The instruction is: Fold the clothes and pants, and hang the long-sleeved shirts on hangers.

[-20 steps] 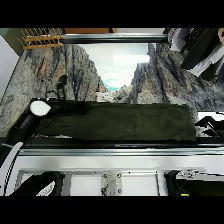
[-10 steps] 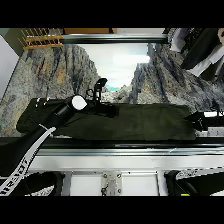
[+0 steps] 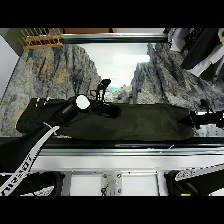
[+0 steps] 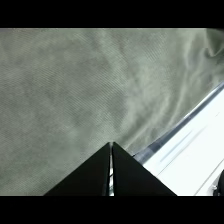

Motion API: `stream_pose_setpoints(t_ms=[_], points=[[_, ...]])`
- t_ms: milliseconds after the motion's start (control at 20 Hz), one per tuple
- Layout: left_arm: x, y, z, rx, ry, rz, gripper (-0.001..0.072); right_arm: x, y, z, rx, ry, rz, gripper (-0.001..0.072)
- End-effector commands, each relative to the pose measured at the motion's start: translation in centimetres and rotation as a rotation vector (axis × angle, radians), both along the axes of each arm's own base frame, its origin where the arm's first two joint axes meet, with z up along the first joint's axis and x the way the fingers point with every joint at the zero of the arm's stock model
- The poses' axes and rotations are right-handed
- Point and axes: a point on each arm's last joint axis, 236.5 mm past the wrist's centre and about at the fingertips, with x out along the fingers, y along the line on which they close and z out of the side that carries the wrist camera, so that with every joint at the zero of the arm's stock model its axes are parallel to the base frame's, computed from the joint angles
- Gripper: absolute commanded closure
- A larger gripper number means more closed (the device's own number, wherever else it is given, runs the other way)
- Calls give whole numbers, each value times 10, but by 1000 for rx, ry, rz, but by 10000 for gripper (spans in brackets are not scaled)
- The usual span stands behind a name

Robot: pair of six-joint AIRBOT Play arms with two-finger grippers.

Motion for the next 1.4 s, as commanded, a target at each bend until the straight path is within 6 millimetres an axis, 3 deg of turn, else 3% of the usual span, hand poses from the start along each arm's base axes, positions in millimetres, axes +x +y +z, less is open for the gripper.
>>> stream_pose_setpoints(t_ms=[0, 100, 200, 400, 600, 850, 1100, 1250, 1350], points=[[1, -3, -17, 18, 27, 0, 688, -5, -9, 27, -111, 37, 6, 692], [-3, -13, -36, 37, 40, -12, 688, -9, -12, 56, -226, 43, 46, 691], [-5, -33, -50, 50, 57, -52, 687, -6, -4, 92, -320, 15, 88, 692], [4, -84, -63, 42, 46, -127, 687, -2, 33, 162, -495, -53, 149, 691], [6, -116, -83, 46, 69, -192, 687, -5, 86, 209, -559, -110, 200, 692], [3, -139, -92, 50, 92, -263, 687, -10, 150, 226, -555, -131, 280, 692], [11, -140, -102, 54, 112, -227, 687, -17, 196, 232, -538, -146, 342, 692], [36, -121, -84, 50, 80, -192, 688, -21, 215, 232, -530, -145, 370, 692], [75, -82, -61, 109, -22, -153, 687, -23, 229, 231, -523, -141, 388, 692]])
